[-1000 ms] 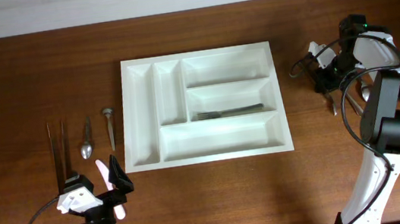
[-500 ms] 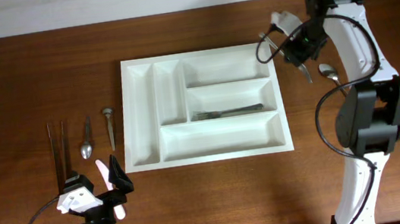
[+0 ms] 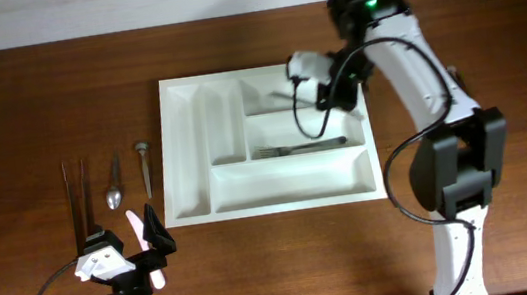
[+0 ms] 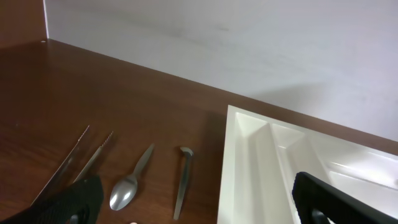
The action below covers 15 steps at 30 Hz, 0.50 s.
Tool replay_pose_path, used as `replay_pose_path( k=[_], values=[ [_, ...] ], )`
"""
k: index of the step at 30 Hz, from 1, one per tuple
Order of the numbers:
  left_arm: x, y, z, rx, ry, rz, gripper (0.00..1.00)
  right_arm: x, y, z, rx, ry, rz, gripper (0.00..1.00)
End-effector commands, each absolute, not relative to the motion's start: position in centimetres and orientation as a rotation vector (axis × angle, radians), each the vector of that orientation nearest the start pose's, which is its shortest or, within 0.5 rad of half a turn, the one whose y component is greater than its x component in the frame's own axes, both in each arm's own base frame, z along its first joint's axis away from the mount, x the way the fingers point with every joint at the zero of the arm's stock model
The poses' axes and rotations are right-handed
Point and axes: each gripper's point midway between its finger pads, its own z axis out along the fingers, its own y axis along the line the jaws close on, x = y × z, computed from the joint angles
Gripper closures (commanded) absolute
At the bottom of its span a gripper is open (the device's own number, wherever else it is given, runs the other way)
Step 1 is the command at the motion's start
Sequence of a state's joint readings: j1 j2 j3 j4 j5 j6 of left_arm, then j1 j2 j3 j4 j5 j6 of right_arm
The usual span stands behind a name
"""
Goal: Pack container
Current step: 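Place the second fork in the middle compartment beside the first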
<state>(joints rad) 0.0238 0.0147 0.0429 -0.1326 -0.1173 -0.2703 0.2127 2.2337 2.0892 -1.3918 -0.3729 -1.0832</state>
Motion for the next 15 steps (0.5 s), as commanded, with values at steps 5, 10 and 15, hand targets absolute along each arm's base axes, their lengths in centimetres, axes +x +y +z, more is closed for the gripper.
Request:
replay_pose_path(
  k=[5, 10, 15],
  values=[
    [24.2, 2.9, 15.9, -0.341, 1.634, -0.075, 0.01, 40.7, 15.6, 8.3, -1.852, 2.265, 0.502, 0.96],
    [24.2, 2.9, 15.9, -0.341, 1.634, -0.075, 0.01, 40.8, 15.5, 7.5, -1.839, 2.275, 0.503, 0.69],
    [24.2, 2.9, 15.9, -0.341, 1.634, -0.075, 0.01, 41.3, 15.8, 8.2, -1.767, 2.304, 0.516, 0.57]
  ],
)
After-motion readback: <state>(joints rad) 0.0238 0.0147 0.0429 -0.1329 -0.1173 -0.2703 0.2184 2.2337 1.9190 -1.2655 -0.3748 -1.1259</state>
